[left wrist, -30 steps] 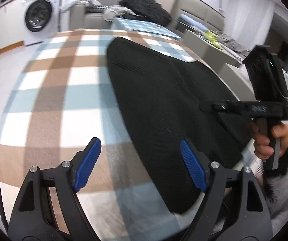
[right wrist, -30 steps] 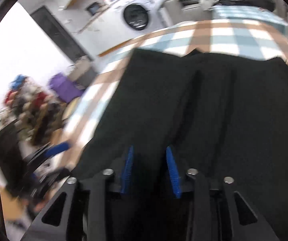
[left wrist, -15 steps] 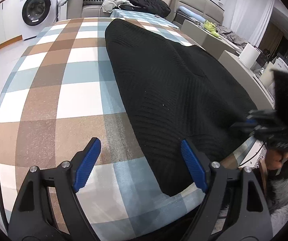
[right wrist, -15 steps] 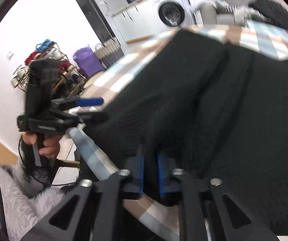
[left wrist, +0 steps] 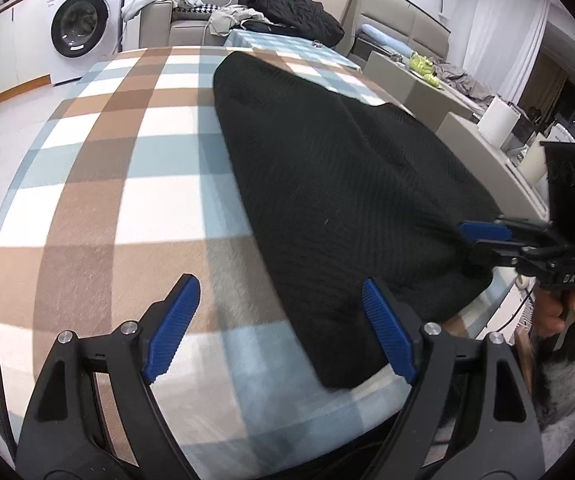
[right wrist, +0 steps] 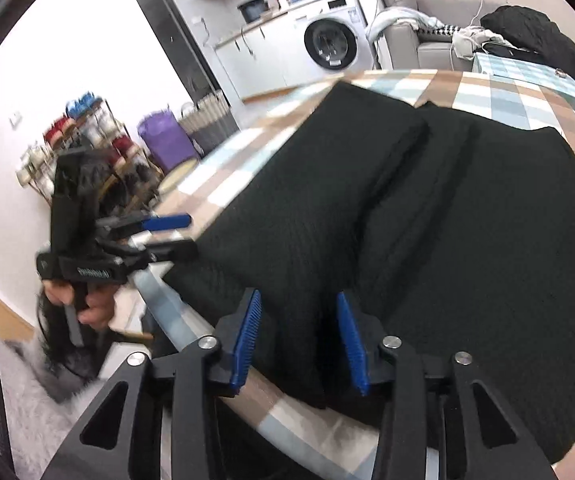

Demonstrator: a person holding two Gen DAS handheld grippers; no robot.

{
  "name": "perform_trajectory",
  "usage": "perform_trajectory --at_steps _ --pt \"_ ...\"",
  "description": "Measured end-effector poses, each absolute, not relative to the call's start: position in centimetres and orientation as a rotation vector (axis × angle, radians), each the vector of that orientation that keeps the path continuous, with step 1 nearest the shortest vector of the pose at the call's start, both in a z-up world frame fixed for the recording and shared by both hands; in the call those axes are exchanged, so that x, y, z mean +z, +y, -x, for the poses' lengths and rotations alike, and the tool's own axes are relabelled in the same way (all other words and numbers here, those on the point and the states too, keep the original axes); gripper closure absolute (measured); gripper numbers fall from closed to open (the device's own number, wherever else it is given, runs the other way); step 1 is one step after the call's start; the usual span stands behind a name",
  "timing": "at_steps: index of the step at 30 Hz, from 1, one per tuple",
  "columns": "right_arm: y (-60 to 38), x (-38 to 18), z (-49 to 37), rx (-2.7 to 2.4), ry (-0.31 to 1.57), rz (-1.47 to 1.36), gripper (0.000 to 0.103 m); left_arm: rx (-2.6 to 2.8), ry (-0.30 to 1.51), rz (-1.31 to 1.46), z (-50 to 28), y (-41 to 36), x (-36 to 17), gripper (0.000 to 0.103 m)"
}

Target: Fold small clothes

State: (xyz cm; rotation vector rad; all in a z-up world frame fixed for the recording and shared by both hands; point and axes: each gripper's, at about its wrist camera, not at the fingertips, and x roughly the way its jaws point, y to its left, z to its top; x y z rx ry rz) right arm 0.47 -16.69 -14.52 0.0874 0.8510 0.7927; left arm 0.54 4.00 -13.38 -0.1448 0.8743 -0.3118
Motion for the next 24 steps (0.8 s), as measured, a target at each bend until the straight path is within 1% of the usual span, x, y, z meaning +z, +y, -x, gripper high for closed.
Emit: perform_trajectory --at_steps 4,5,6,7,9,11,12,17,18,21,22,24 --pt "-16.0 -16.3 -2.3 0.736 0.924 -0.182 0.062 -0.347 0.849 0.102 -1.3 2.0 -12.7 0.021" --pt "-15.9 -16.6 -2.5 0.728 0.930 -0.202 0.064 -0.350 0.842 0.083 -1.4 1.4 -12.5 0.021" --pt "-16.0 -16.7 -2.7 0.725 0.922 -0.216 0.071 -0.354 0.835 0.060 -1.6 0.8 -12.5 0.021" --pt "-16.1 -16.6 -2.7 0.714 0.909 -0.226 0.081 -0.353 0.831 0.052 -1.7 0.4 -12.4 0.021" --pt "-16.6 -15.8 -2.3 0.707 0.853 -0.248 0.086 -0.354 0.831 0.049 -1.8 0.0 -12.5 0.021" --pt "-16.5 -15.2 -2.1 0.651 0.825 -0.203 0.086 -0.364 0.830 0.052 -1.7 -0.1 -12.7 0.021" --pt "-16.4 -15.3 -2.2 0.641 0.844 -0.184 0.086 -0.367 0.825 0.053 -1.7 -0.1 -12.8 0.021" --pt "-17.2 -15.2 -2.7 0.652 0.873 -0.226 0.075 -0.336 0.836 0.107 -1.6 1.2 -13.3 0.021" --pt "-17.5 -15.0 -2.7 0.655 0.878 -0.232 0.070 -0.347 0.835 0.126 -1.6 1.6 -13.2 0.021" --pt "-17.2 -14.3 -3.8 0.671 0.877 -0.243 0.061 -0.377 0.814 0.146 -2.5 2.0 -12.0 0.021" --pt "-17.1 -14.2 -4.3 0.677 0.887 -0.244 0.060 -0.387 0.807 0.146 -3.1 2.0 -11.5 0.021" --pt "-16.3 -14.2 -5.8 0.680 0.910 -0.250 0.060 -0.381 0.794 0.134 -4.4 1.9 -10.8 0.021"
